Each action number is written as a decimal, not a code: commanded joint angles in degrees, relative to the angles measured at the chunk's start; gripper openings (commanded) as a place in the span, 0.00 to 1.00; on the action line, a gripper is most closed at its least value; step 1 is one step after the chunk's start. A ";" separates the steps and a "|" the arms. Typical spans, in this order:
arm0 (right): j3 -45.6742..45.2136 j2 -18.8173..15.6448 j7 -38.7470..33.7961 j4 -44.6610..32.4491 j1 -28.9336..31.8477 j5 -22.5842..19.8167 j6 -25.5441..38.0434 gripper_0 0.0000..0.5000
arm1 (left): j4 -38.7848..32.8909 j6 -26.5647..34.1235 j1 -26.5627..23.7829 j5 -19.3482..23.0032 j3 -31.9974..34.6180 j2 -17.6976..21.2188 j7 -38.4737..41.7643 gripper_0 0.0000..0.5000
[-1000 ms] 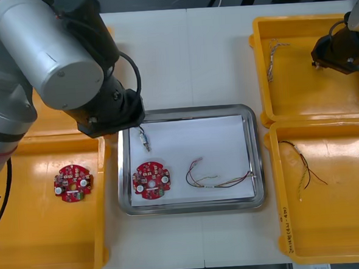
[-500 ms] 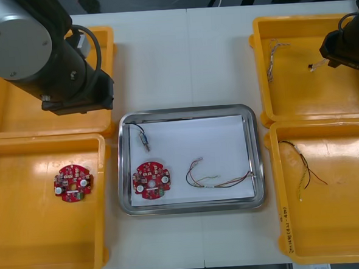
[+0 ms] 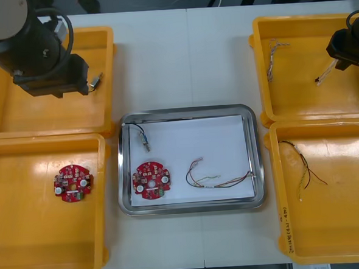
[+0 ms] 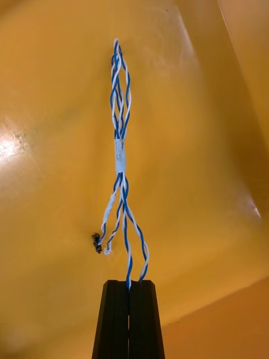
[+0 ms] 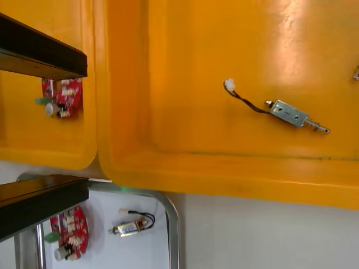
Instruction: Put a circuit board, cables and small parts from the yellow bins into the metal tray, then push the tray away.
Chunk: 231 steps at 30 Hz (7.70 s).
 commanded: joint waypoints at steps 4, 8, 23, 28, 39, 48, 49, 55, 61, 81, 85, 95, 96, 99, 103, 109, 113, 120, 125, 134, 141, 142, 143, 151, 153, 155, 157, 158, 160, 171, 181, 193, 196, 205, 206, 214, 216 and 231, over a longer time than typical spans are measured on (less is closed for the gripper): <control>-0.75 2.56 -2.81 -6.89 0.25 1.50 7.06 0.00 | 4.94 -3.29 -3.73 -2.95 2.51 2.35 -13.20 1.00; -0.93 4.15 -4.04 -12.42 2.36 1.94 10.58 0.00 | 7.49 -5.48 -4.26 -4.18 2.69 2.44 -17.15 1.00; -1.02 8.19 -5.97 -22.97 8.42 2.64 13.13 0.00 | 15.67 -15.59 -5.05 -4.80 2.87 1.39 -23.57 1.00; -0.84 8.37 -6.06 -22.88 9.30 2.73 10.75 0.00 | 19.09 -18.23 -5.05 -4.97 2.07 0.60 -25.33 1.00; -1.28 7.75 -6.23 -23.06 9.30 2.91 10.58 1.00 | 23.23 -24.29 -4.96 -5.68 -1.44 -1.69 -25.15 1.00; -0.93 5.20 -6.23 -23.67 8.60 2.20 10.93 1.00 | 23.93 -24.91 -4.96 -5.94 -4.34 -2.92 -24.36 1.00; -0.93 4.85 -6.32 -23.67 8.16 2.20 10.93 1.00 | 24.02 -24.82 -4.96 -6.03 -4.69 -3.09 -24.27 1.00; -1.28 2.74 -6.15 -18.05 3.32 2.20 10.75 1.00 | 24.28 -25.26 -4.52 -6.03 -6.98 -3.53 -23.66 1.00; -1.72 0.81 -6.41 -7.06 -3.80 3.17 6.71 1.00 | 24.28 -25.61 -3.82 -7.08 -7.24 -3.80 -23.66 1.00; -1.02 -1.57 -7.03 16.76 -11.97 4.40 -13.68 1.00 | 24.28 -26.58 -3.65 -9.37 -8.03 -4.85 -23.57 0.00; -1.19 -1.74 -7.38 21.94 -13.38 4.49 -18.07 1.00 | 24.28 -26.84 -3.21 -9.28 -8.03 -4.85 -23.57 0.00; -1.19 -1.48 -7.99 26.78 -13.38 3.35 -24.75 1.00 | 24.28 -26.40 -3.21 -8.14 -8.03 -2.83 -24.18 0.00; -1.19 -1.48 -7.99 27.13 -13.38 3.35 -24.75 1.00 | 24.28 -26.31 -3.21 -7.79 -8.03 -2.39 -24.18 0.00; -1.28 -1.48 -8.08 27.74 -13.38 2.64 -24.75 1.00 | 24.28 -26.31 -3.21 -6.56 -8.03 -1.07 -24.18 0.00; -1.37 -1.21 -7.90 29.32 -13.29 2.20 -24.75 1.00 | 24.28 -26.05 -3.03 -6.03 -8.03 0.60 -24.10 0.00; -1.55 -1.04 -8.08 31.96 -13.29 1.94 -26.25 1.00 | 24.28 -26.23 -1.80 -5.15 -7.86 4.11 -23.66 0.00; -1.55 -0.95 -8.17 32.93 -13.29 1.41 -27.48 1.00 | 24.28 -26.40 -0.57 -4.71 -6.28 6.05 -23.39 0.00; -1.02 -0.86 -8.52 33.02 -12.76 -1.40 -27.83 1.00 | 24.28 -26.49 1.54 -4.36 -3.38 8.68 -22.78 0.00; 0.12 -0.51 -8.52 33.02 -12.06 -1.66 -27.92 0.88 | 24.28 -26.49 2.51 -3.65 -2.32 9.91 -22.08 0.00; 0.21 -0.34 -7.99 33.19 -10.48 -1.75 -29.06 0.63 | 24.28 -26.40 2.60 -3.04 -1.79 10.09 -21.20 0.00; 0.21 0.19 -7.82 33.10 -9.51 -2.01 -30.20 0.00 | 24.10 -26.40 2.60 -1.55 -1.88 10.00 -20.58 0.00; 0.30 0.19 -7.82 33.10 -9.51 -2.01 -29.94 0.00 | 23.93 -26.40 2.60 -1.55 -1.88 10.00 -20.49 0.00; 0.56 -0.07 -7.64 33.10 -9.60 -1.84 -29.50 0.00 | 23.75 -26.40 2.60 -1.37 -1.88 10.00 -20.49 0.00; 0.83 -1.74 -6.94 23.96 -9.60 -0.43 -16.93 0.00 | 23.58 -25.35 2.77 0.39 -1.88 9.74 -19.97 0.18; 0.83 -2.09 -6.94 20.80 -9.51 -0.08 -12.98 0.00 | 23.58 -25.00 2.68 0.65 -1.88 9.74 -19.70 0.76; 0.92 -2.27 -7.11 18.43 -9.42 0.18 -10.08 0.00 | 23.58 -25.00 2.68 0.83 -1.88 9.74 -19.70 1.00; 0.83 -2.53 -6.85 14.73 -8.98 0.36 -5.94 0.00 | 23.58 -25.00 2.68 0.92 -1.88 9.74 -19.53 1.00; 0.83 -2.62 -6.85 12.19 -8.46 0.36 -3.57 0.00 | 23.58 -25.00 2.68 1.00 -1.88 9.74 -19.44 1.00; 0.83 -2.62 -6.59 6.91 -6.87 0.01 0.56 0.00 | 23.58 -24.91 2.68 1.00 -1.88 9.74 -19.26 1.00; 0.83 -2.27 -5.00 -12.69 -1.07 -2.19 15.59 0.00 | 20.94 -21.39 2.68 -0.05 -0.47 9.83 -18.91 1.00; 2.50 -2.53 -2.81 -29.21 5.70 -9.75 22.05 0.00 | 16.02 -16.82 2.68 -2.34 1.46 10.44 -18.74 1.00; 10.93 -7.28 0.18 -48.81 15.28 -23.28 22.05 0.00 | 14.79 -13.83 0.57 -3.04 3.57 10.18 -20.14 1.00; 13.84 -8.95 4.14 -51.62 15.98 -25.66 22.05 0.00 | 15.14 -14.89 0.40 -2.42 3.57 10.09 -21.11 1.00; 17.70 -10.18 18.90 -54.08 15.98 -31.55 22.05 0.00 | 23.49 -17.35 -3.91 -3.13 3.57 6.93 -29.19 1.00; 18.58 -10.18 20.75 -54.96 15.98 -31.63 22.05 0.00 | 24.54 -18.23 -4.26 -3.39 3.57 6.49 -29.99 1.00; 25.09 -10.00 32.70 -60.41 15.98 -32.42 22.05 0.00 | 32.81 -24.03 -6.37 -4.27 3.57 3.67 -37.37 1.00; 25.79 -9.12 34.90 -61.12 15.89 -32.78 21.83 0.00 | 34.21 -25.35 -6.81 -4.45 3.48 3.15 -38.77 1.00; 35.90 -1.48 48.87 -61.91 11.67 -29.35 19.37 0.00 | 42.03 -32.82 -7.42 -4.53 -1.53 1.48 -44.05 1.00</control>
